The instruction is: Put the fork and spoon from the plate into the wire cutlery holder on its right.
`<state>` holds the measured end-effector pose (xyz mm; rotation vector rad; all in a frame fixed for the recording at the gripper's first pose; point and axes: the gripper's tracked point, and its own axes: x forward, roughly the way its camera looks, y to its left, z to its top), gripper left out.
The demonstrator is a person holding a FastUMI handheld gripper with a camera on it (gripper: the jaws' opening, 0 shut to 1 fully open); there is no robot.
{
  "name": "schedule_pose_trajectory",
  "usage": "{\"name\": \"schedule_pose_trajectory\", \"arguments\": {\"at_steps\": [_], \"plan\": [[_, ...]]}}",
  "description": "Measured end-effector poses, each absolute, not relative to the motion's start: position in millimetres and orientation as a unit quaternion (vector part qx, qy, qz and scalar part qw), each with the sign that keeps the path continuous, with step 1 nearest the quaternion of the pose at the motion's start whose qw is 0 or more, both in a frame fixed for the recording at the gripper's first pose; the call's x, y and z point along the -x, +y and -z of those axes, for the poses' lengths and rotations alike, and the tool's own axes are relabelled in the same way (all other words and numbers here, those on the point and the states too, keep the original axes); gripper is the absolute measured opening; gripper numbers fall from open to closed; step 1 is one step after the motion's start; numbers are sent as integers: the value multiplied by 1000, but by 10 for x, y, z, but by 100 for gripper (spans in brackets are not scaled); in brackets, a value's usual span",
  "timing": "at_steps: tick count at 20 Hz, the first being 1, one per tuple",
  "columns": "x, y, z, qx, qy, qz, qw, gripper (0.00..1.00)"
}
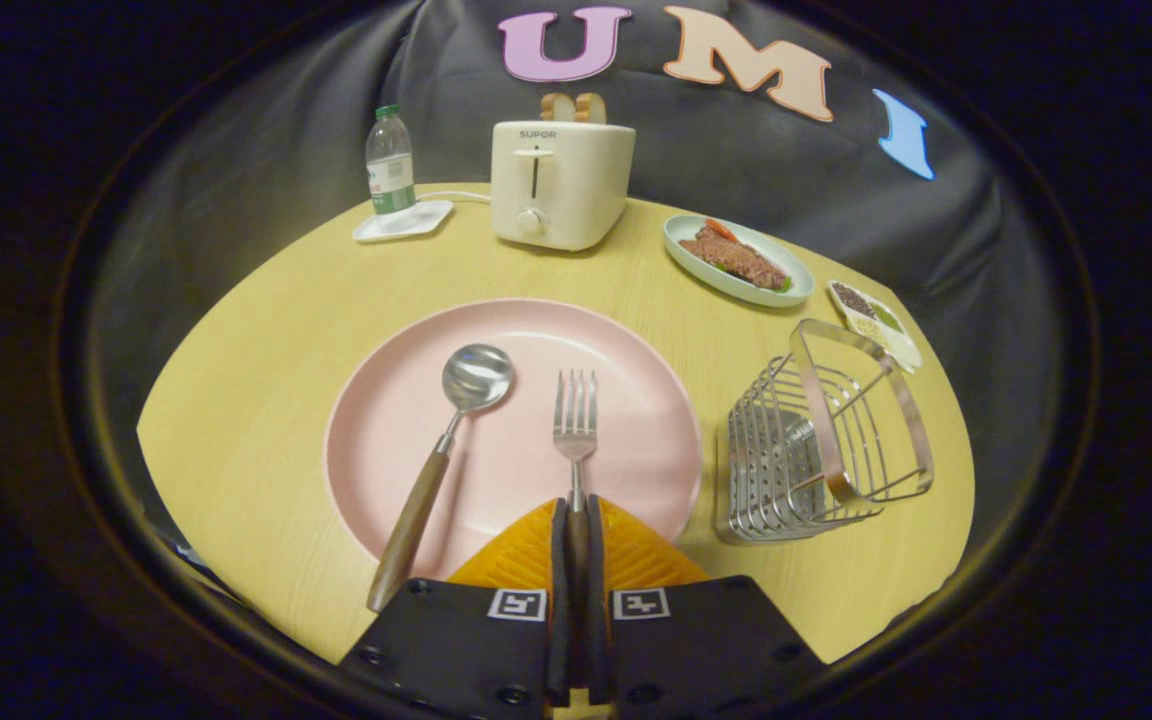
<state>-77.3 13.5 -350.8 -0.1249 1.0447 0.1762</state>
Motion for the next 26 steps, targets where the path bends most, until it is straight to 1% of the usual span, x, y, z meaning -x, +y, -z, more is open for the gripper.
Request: {"name": "schedule_pose_trajectory", "arguments": {"at_steps": [4, 7, 18, 26], "plan": [[792, 148, 3394, 79, 502, -113, 854, 10], [717, 62, 3162, 87, 499, -126, 853, 10], [491, -582, 2447, 55, 519, -143, 841, 10], [498, -1187, 2303, 85, 541, -144, 824, 10]]}}
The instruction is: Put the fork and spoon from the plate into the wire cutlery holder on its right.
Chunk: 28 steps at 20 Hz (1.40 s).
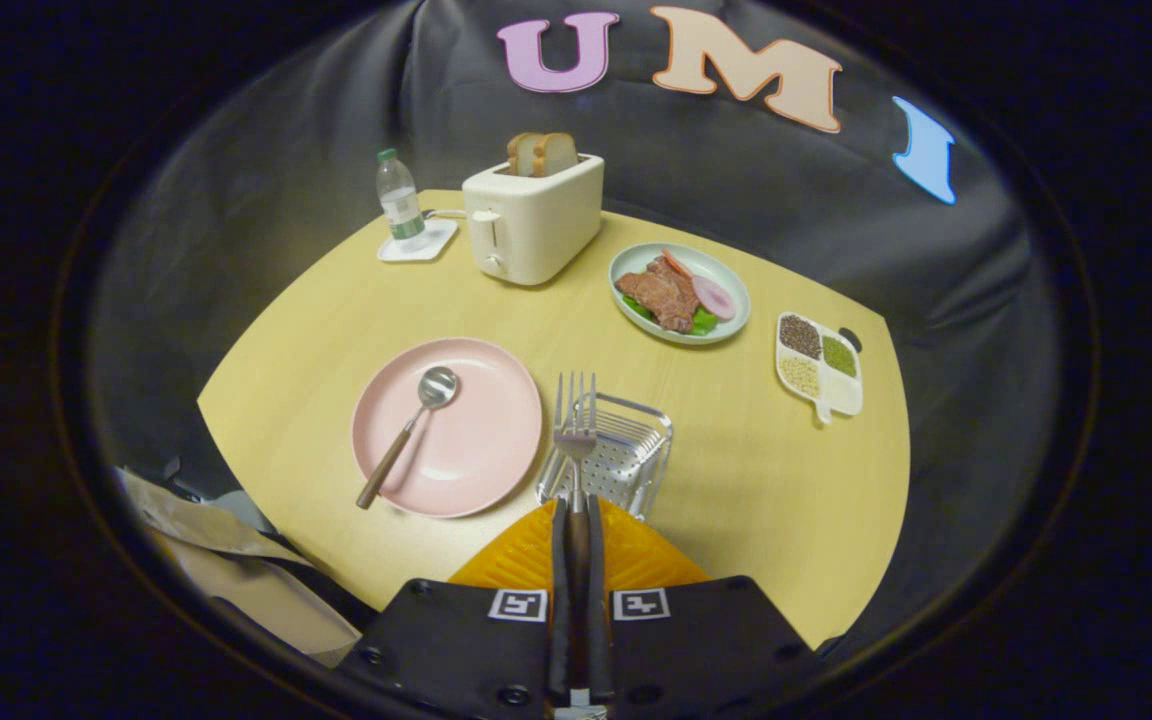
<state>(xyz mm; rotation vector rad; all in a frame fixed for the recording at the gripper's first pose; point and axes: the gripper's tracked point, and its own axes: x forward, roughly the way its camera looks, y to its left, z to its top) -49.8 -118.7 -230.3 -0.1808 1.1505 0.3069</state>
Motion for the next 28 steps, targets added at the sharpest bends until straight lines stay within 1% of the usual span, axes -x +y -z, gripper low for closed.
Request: {"name": "schedule_pose_trajectory", "arguments": {"at_steps": [6, 12, 17, 19, 24, 28], "plan": [[633, -1362, 2477, 103, 586, -150, 790, 10], [644, -1362, 2567, 111, 621, -162, 759, 10], [576, -1350, 2586, 114, 631, -163, 750, 10], [497, -1336, 2557, 112, 624, -161, 757, 16], [370, -1259, 2467, 92, 598, -153, 782, 54], [261, -1063, 2322, 71, 554, -147, 816, 85]]}}
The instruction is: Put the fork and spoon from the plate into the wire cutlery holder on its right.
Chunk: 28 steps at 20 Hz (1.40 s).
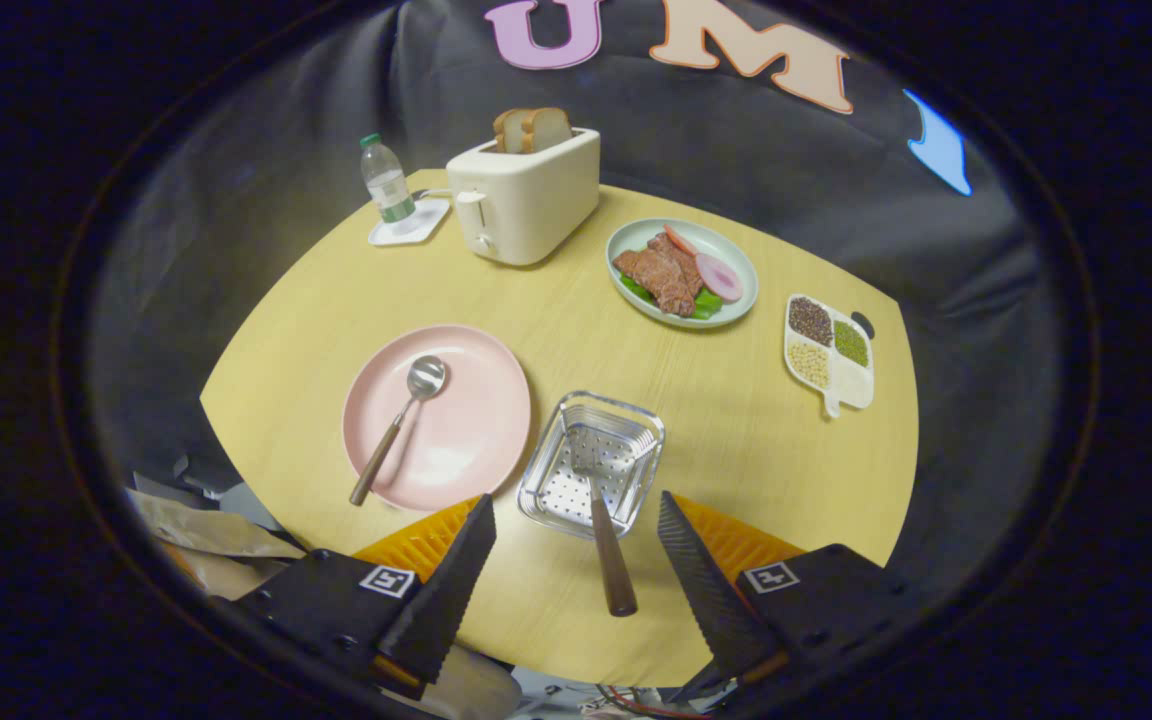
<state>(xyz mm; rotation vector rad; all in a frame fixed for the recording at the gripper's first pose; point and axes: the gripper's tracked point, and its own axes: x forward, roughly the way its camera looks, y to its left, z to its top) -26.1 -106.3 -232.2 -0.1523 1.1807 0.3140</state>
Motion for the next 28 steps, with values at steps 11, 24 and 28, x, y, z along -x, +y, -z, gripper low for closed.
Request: {"name": "schedule_pose_trajectory", "arguments": {"at_steps": [11, 24, 28], "plan": [[142, -159, 2133, -7, 388, -117, 914, 100], [305, 500, 2865, 22, 398, -102, 911, 100], [383, 561, 3161, 51, 420, -106, 900, 100]]}}
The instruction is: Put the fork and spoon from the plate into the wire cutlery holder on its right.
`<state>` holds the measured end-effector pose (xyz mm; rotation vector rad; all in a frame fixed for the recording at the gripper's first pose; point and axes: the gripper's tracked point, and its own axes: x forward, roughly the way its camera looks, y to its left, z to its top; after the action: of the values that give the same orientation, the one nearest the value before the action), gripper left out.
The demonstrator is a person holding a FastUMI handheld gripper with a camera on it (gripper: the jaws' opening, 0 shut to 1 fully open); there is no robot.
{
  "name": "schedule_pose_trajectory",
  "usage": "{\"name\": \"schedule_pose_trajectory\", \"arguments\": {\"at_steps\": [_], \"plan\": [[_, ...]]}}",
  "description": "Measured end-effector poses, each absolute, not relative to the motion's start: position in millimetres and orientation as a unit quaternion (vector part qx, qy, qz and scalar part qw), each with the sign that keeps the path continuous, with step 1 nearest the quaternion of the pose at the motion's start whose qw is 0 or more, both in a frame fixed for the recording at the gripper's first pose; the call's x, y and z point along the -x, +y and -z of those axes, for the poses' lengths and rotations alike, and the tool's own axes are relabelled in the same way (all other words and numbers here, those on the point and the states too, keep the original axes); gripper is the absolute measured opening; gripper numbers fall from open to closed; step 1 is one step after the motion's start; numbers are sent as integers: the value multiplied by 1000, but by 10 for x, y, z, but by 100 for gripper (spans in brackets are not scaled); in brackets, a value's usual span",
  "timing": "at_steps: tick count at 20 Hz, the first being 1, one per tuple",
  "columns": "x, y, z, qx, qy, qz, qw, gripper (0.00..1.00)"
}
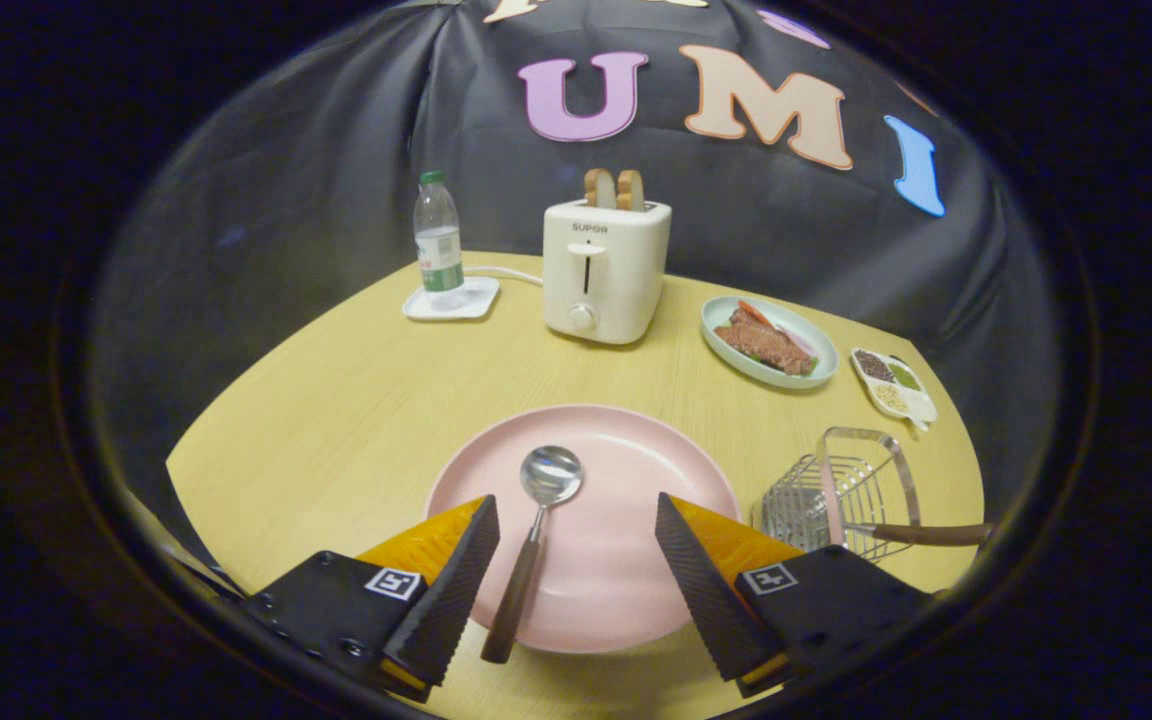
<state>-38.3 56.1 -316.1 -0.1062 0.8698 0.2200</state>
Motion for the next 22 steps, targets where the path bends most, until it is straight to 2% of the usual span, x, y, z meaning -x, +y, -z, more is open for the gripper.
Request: {"name": "schedule_pose_trajectory", "arguments": {"at_steps": [1, 5, 12, 15, 22], "plan": [[414, 568, 3232, 57, 427, -107, 896, 100], [541, 588, 3455, 74, 458, -116, 878, 88], [657, 637, 3516, 78, 482, -130, 863, 20], [678, 634, 3515, 82, 490, -139, 857, 7], [651, 477, 3214, 78, 504, -145, 848, 7]]}}
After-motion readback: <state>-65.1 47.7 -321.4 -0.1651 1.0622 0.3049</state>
